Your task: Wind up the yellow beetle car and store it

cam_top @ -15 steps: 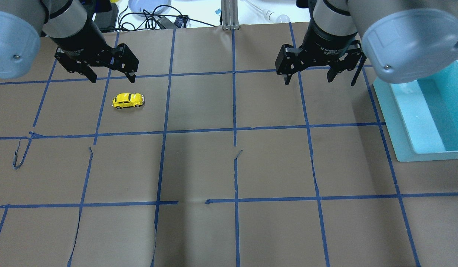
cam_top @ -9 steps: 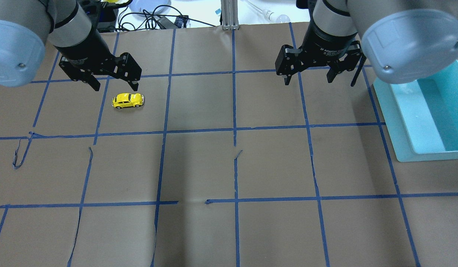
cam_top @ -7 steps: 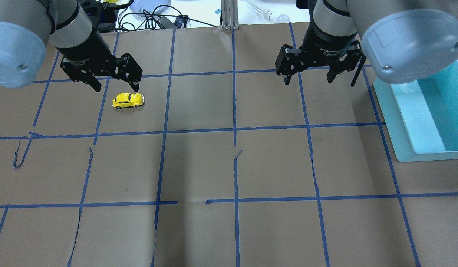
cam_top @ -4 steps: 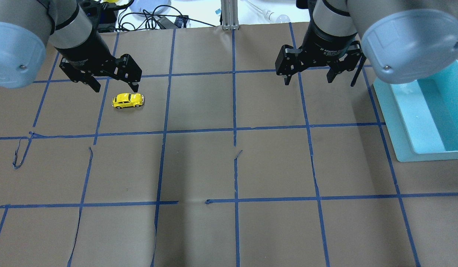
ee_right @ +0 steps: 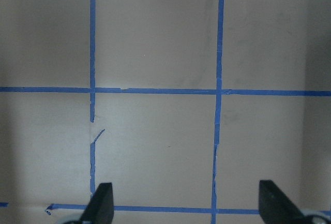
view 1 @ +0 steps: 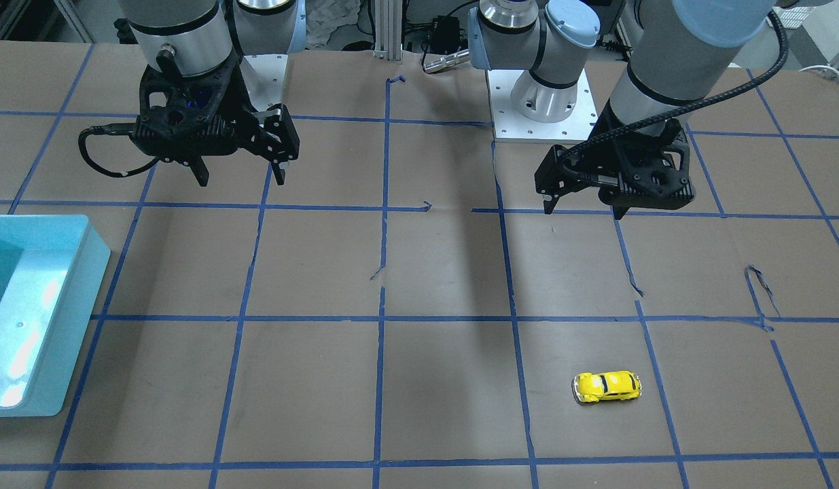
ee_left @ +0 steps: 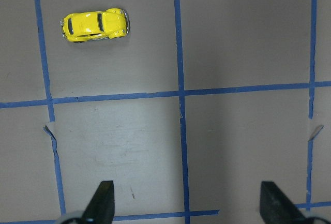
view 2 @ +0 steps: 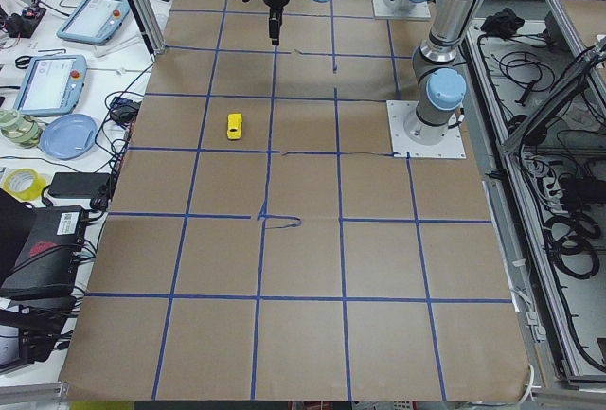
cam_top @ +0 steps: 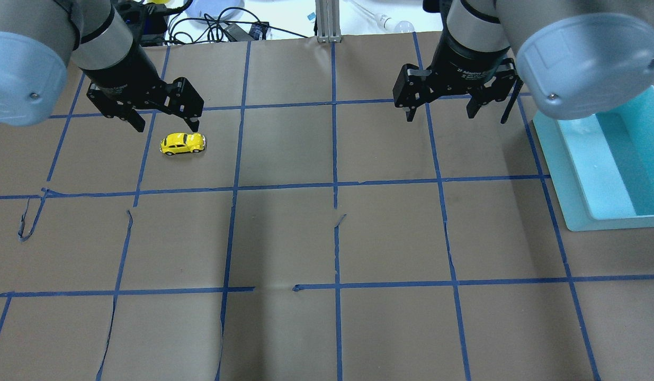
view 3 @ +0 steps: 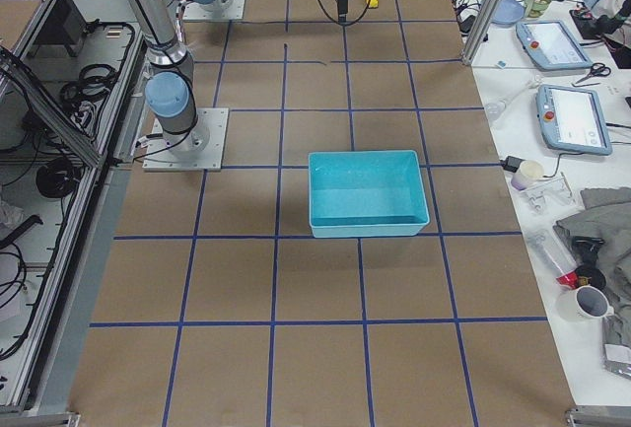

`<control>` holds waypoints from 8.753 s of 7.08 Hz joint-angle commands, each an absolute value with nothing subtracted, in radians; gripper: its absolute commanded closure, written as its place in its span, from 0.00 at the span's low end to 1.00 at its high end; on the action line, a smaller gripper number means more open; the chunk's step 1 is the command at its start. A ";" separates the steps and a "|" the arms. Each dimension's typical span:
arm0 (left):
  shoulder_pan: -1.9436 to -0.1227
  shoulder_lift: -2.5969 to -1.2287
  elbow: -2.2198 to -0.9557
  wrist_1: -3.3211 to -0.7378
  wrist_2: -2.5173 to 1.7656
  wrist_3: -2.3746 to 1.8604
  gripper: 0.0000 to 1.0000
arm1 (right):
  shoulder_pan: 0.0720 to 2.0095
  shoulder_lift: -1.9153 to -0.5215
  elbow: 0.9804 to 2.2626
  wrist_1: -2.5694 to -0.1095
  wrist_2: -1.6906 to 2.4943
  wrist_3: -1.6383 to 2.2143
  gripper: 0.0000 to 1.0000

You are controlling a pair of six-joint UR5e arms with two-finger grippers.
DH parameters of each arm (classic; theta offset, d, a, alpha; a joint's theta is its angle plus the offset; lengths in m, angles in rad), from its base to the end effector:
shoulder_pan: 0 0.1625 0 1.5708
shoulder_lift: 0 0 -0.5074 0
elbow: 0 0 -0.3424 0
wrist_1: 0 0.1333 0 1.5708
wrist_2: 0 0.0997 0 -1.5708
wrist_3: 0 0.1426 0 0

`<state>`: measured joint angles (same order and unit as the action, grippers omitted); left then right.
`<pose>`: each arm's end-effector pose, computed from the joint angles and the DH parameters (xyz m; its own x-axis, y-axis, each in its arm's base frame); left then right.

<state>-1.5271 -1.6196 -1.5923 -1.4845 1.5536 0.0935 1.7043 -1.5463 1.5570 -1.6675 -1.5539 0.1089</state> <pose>-0.1152 -0.4738 0.5043 -0.9986 0.0500 0.0156 0.0498 0.9986 -0.0175 0.1966 -0.4442 0.5326 -0.9993 -0.0264 -0.0261 -0.0241 0.9962 -0.0836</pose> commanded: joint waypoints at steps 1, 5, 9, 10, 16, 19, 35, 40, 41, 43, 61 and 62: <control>-1.525 -1.620 -1.592 -1.483 1.555 0.092 0.00 | 1.704 -1.546 1.557 -1.667 -1.554 0.109 0.00; -1.525 -1.623 -1.592 -1.483 1.555 0.089 0.00 | 1.704 -1.546 1.557 -1.667 -1.554 0.109 0.00; -1.525 -1.631 -1.592 -1.476 1.563 0.090 0.00 | 1.704 -1.546 1.557 -1.667 -1.554 0.109 0.00; -1.525 -1.632 -1.594 -1.476 1.557 0.091 0.00 | 1.704 -1.546 1.557 -1.667 -1.554 0.109 0.00; -1.523 -1.637 -1.594 -1.476 1.557 0.089 0.00 | 1.704 -1.546 1.557 -1.667 -1.554 0.109 0.00; -1.494 -1.647 -1.594 -1.436 1.559 -0.163 0.00 | 1.704 -1.546 1.557 -1.667 -1.554 0.109 0.00; -1.362 -2.161 -1.592 -0.980 1.585 -1.335 0.00 | 1.700 -1.546 1.554 -1.661 -1.548 0.110 0.00; -1.353 -2.181 -1.589 -0.979 1.577 -1.394 0.87 | 1.703 -1.546 1.517 -1.543 -1.555 0.110 0.00; -1.353 -2.172 -1.589 -0.977 1.574 -1.396 1.00 | 1.704 -1.546 1.510 -1.546 -1.554 0.110 0.00; -1.368 -2.168 -1.568 -0.979 1.569 -1.443 0.99 | 1.703 -1.546 1.503 -1.612 -1.555 0.110 0.00; -1.483 -2.200 -1.568 -0.980 1.571 -1.513 0.92 | 1.701 -1.545 1.509 -1.646 -1.554 0.110 0.00; -1.479 -2.198 -1.569 -0.986 1.571 -1.505 0.95 | 1.701 -1.545 1.508 -1.646 -1.555 0.110 0.00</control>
